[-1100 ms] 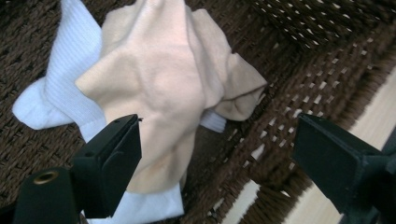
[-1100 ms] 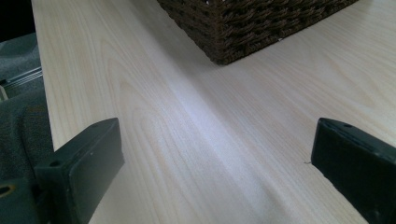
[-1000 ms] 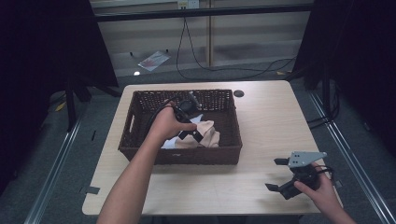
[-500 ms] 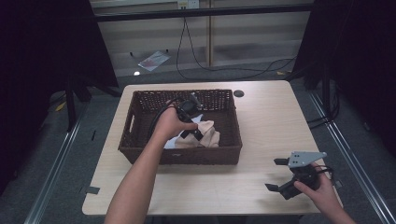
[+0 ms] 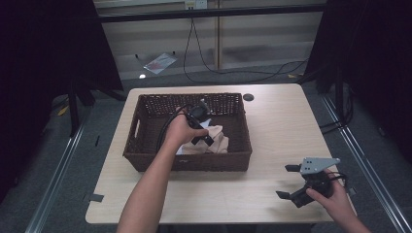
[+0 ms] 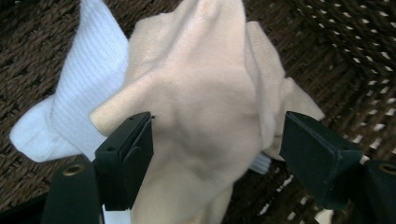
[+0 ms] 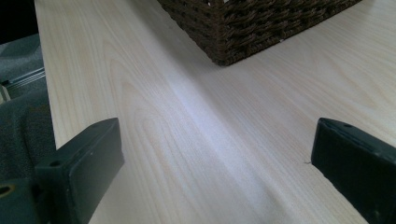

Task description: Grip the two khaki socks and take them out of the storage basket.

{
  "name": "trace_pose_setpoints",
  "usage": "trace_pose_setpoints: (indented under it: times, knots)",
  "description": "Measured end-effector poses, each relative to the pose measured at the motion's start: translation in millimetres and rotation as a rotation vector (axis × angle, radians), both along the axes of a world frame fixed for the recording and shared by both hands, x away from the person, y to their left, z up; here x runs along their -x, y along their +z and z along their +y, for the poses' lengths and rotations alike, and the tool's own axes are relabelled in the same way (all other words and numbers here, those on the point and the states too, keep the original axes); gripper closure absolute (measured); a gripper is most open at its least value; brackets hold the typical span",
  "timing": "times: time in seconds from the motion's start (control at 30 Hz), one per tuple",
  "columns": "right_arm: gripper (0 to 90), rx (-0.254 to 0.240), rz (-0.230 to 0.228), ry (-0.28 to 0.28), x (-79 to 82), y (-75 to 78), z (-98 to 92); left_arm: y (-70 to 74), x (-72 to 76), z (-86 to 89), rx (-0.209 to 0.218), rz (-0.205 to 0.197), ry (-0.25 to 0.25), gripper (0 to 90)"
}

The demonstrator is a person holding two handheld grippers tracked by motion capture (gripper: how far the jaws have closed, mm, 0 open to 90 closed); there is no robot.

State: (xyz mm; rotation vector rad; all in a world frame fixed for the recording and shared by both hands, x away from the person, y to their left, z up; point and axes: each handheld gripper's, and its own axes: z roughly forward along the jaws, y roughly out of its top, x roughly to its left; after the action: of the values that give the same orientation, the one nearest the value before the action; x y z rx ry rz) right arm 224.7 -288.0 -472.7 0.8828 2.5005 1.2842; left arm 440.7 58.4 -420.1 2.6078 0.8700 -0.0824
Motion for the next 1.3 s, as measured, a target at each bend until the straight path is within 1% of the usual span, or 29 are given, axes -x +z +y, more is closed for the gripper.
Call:
trace_pose_setpoints:
  times: [0.03,0.1,0.13,0.2,0.23,0.27,0.3,0.37,0.4,0.43,0.47,0.5,0.53,0.6,0.63,0.67,0.7,0.73,0.77,0.93,1.0,1.03,1.13,1.17,1.27,1.3]
  knots:
    - [2.1,-0.002,0.001,-0.002,0.2,0.0,0.1,-1.4,-0.7,0.3,-0.003,0.005,-0.008,25.7]
    - [2.1,-0.001,-0.001,-0.002,0.1,0.0,0.0,-4.6,-0.6,-0.3,-0.004,0.002,0.007,26.0]
    - [2.1,-0.002,0.000,-0.002,0.1,0.1,0.0,-5.3,-1.0,-0.1,-0.007,-0.001,0.005,27.5]
    - [2.1,0.000,0.000,0.000,0.0,0.0,-0.1,-6.5,-1.3,0.4,0.001,-0.005,0.017,34.4]
    - [2.1,0.001,-0.001,0.001,-0.1,-0.1,0.0,-6.5,-1.8,0.9,-0.002,-0.008,0.011,38.6]
    - [2.1,0.002,-0.002,0.002,-0.2,-0.1,0.0,-5.6,-2.7,2.2,-0.020,-0.010,-0.008,47.8]
    - [2.1,0.001,-0.001,0.001,-0.1,-0.1,0.0,-5.0,-2.4,2.8,-0.016,-0.011,0.005,54.9]
    - [2.1,-0.001,0.000,-0.004,0.2,0.2,-0.1,-3.4,-3.1,4.6,-0.008,-0.005,-0.002,66.1]
    - [2.1,-0.001,0.000,-0.004,0.2,0.2,-0.1,-0.8,-2.7,6.2,0.000,0.001,0.009,66.1]
    - [2.1,-0.001,-0.001,-0.002,0.0,0.2,-0.4,3.7,-1.9,9.1,0.002,-0.002,0.020,76.4]
    - [2.1,0.002,-0.001,-0.001,0.1,0.2,-0.5,6.4,-1.4,11.1,0.001,0.008,0.033,81.2]
    - [2.1,-0.001,0.000,-0.002,0.1,0.1,-0.1,8.5,-1.3,13.3,0.004,0.015,0.040,83.9]
    - [2.1,0.001,-0.001,0.001,-0.2,0.0,-0.2,10.7,-0.8,14.9,-0.002,0.021,0.047,85.1]
    - [2.1,0.001,0.001,0.001,-0.1,0.0,-0.1,16.9,0.2,17.5,-0.013,0.020,0.049,86.0]
    - [2.1,-0.002,0.002,-0.001,0.1,0.1,0.0,20.5,0.2,19.0,-0.011,0.031,0.046,86.1]
    - [2.1,-0.001,0.003,-0.003,0.3,0.3,-0.1,20.5,0.2,19.0,-0.011,0.031,0.046,86.4]
    - [2.1,-0.001,-0.001,-0.003,0.0,0.3,-0.4,27.6,0.7,21.5,-0.012,0.029,0.054,86.5]
    - [2.1,-0.002,0.001,-0.003,0.0,0.4,-0.4,27.6,0.7,21.5,-0.012,0.029,0.054,86.5]
    - [2.1,-0.003,0.001,-0.003,-0.1,0.4,-0.3,34.9,0.8,23.9,-0.006,0.041,0.057,86.6]
    - [2.1,0.001,0.001,0.000,-0.2,0.1,-0.1,47.2,0.6,30.9,0.018,0.026,0.075,86.5]
    - [2.1,0.001,-0.001,-0.001,-0.3,0.1,-0.2,48.0,0.0,33.3,0.014,0.026,0.072,86.4]
    - [2.1,0.001,-0.001,-0.002,-0.3,0.2,-0.2,47.5,0.4,33.7,0.012,0.027,0.081,86.4]
    - [2.1,0.002,0.001,0.000,-0.1,0.1,-0.1,44.4,0.1,33.9,0.006,0.028,0.081,86.4]
    - [2.1,0.001,0.002,0.000,-0.2,0.1,-0.1,43.1,0.1,33.6,0.014,0.026,0.083,86.3]
    - [2.1,0.001,0.000,-0.001,-0.3,0.1,-0.2,40.1,-0.5,32.3,0.014,0.033,0.084,84.8]
    - [2.1,0.002,0.002,0.000,-0.2,0.1,-0.1,36.4,-1.5,31.1,0.011,0.033,0.081,83.7]
